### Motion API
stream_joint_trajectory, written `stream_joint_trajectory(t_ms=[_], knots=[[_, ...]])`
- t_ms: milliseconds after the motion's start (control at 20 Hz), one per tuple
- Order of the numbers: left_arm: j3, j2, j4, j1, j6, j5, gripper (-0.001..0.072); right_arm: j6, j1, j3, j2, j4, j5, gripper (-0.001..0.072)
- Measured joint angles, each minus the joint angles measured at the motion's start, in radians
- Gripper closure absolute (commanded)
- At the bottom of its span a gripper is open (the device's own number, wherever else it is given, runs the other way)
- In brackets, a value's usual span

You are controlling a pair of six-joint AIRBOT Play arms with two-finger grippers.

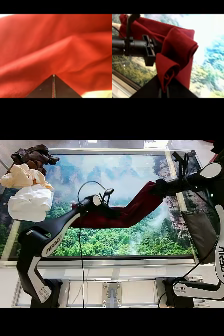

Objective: Fold the shirts.

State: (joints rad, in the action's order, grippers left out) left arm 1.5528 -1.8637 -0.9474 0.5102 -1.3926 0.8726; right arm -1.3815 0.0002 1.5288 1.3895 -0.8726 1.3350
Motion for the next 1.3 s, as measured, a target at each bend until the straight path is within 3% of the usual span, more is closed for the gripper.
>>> stream_joint_trajectory(t_ms=[300, 650, 700, 750, 800, 1100, 1250, 1300], knots=[[0.194, 0.193, -0.027, -0.206, 0.097, 0.129, 0.0692, -0.053, 0.229, 0.019, 0.053, 0.001, -0.159, 0.0685], [0.239, 0.432, -0.077, -0.515, 0.132, 0.14, 0.069, -0.106, 0.537, 0.024, 0.257, 0.112, -0.533, 0.0682], [0.241, 0.451, -0.077, -0.548, 0.134, 0.146, 0.069, -0.108, 0.565, 0.024, 0.294, 0.139, -0.586, 0.062], [0.243, 0.463, -0.078, -0.573, 0.135, 0.149, 0.069, -0.109, 0.588, 0.024, 0.325, 0.168, -0.635, 0.0366], [0.243, 0.472, -0.083, -0.594, 0.138, 0.155, 0.069, -0.107, 0.607, 0.024, 0.354, 0.209, -0.684, 0.0194], [0.244, 0.493, -0.072, -0.636, 0.168, 0.186, 0.069, -0.026, 0.558, 0.024, 0.39, 0.298, -0.766, 0.0188], [0.244, 0.495, -0.069, -0.641, 0.176, 0.196, 0.069, -0.043, 0.425, 0.024, 0.378, 0.214, -0.615, 0.0187], [0.244, 0.495, -0.069, -0.642, 0.178, 0.2, 0.0688, -0.058, 0.372, 0.024, 0.374, 0.168, -0.53, 0.0156]])
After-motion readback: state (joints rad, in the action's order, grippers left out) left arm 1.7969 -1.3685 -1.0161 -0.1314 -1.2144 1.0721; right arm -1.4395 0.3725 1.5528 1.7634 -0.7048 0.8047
